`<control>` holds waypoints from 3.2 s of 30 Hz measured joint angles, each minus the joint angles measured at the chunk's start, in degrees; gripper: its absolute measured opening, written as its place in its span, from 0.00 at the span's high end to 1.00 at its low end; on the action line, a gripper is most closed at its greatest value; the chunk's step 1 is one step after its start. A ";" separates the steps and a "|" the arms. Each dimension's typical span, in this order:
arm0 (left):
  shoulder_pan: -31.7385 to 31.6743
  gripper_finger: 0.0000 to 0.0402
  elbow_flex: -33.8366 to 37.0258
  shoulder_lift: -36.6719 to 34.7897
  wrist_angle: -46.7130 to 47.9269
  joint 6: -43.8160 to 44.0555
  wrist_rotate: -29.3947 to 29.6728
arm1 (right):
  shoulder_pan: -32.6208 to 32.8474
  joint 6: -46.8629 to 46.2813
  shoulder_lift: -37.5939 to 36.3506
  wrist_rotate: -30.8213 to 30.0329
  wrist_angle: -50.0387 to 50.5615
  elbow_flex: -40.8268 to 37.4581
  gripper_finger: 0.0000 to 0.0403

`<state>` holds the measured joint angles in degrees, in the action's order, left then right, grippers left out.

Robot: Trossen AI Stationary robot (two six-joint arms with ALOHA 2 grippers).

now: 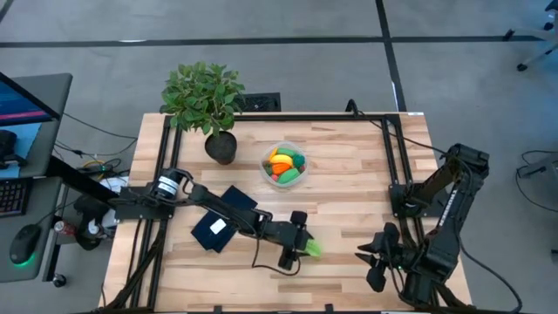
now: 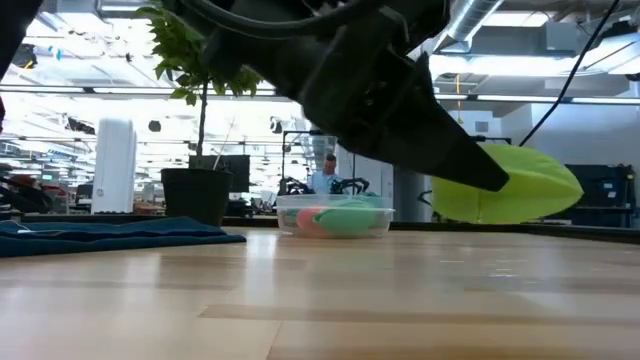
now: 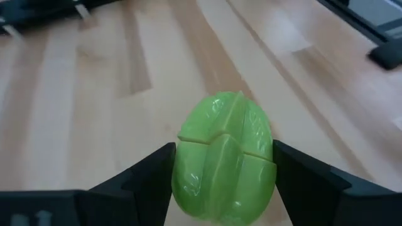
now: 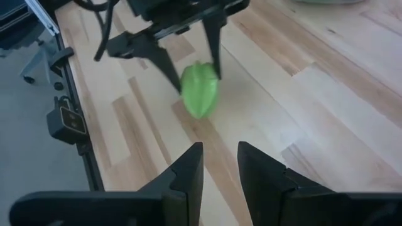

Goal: Pick and placing Produce into tupperware
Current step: Put the green starfruit into the transparent bin

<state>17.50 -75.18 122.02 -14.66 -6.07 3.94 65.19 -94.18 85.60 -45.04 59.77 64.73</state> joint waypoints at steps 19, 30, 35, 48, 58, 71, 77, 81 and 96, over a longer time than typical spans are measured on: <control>-10.07 0.41 -17.03 -0.05 22.58 -3.05 7.99 | 3.14 -6.48 0.00 0.02 0.06 0.00 0.77; -17.63 0.41 -31.31 -0.11 46.58 -4.72 13.40 | 1.55 -6.68 0.00 -1.42 1.53 0.00 0.77; -21.49 0.41 -33.90 -0.11 54.88 -3.54 13.31 | 1.42 -6.66 0.00 -1.74 1.91 0.00 0.77; -29.12 0.41 -33.85 -0.11 63.26 6.77 10.37 | 1.42 -6.51 0.00 -1.66 1.97 0.00 0.77; -31.43 0.41 -33.39 -0.11 70.79 10.99 15.42 | 1.42 -6.48 0.00 -1.49 2.65 0.00 0.77; -32.96 0.41 -32.21 -0.11 69.84 12.62 15.67 | 1.40 -6.44 0.00 -1.70 3.66 0.00 0.77; -32.87 0.41 -29.52 -0.07 67.75 12.88 13.23 | 1.40 -6.46 -0.02 -1.73 3.67 0.00 0.77; -32.87 0.41 -27.56 -0.02 66.71 14.50 13.08 | 1.40 -6.45 -0.02 -1.73 3.66 0.00 0.77; -32.87 0.41 -27.10 -0.02 66.06 14.82 7.53 | 1.40 -6.36 -0.02 -1.74 3.69 0.00 0.77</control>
<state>-15.37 -102.28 121.99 51.40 8.74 11.46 66.59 -100.53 85.58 -46.78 63.46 64.73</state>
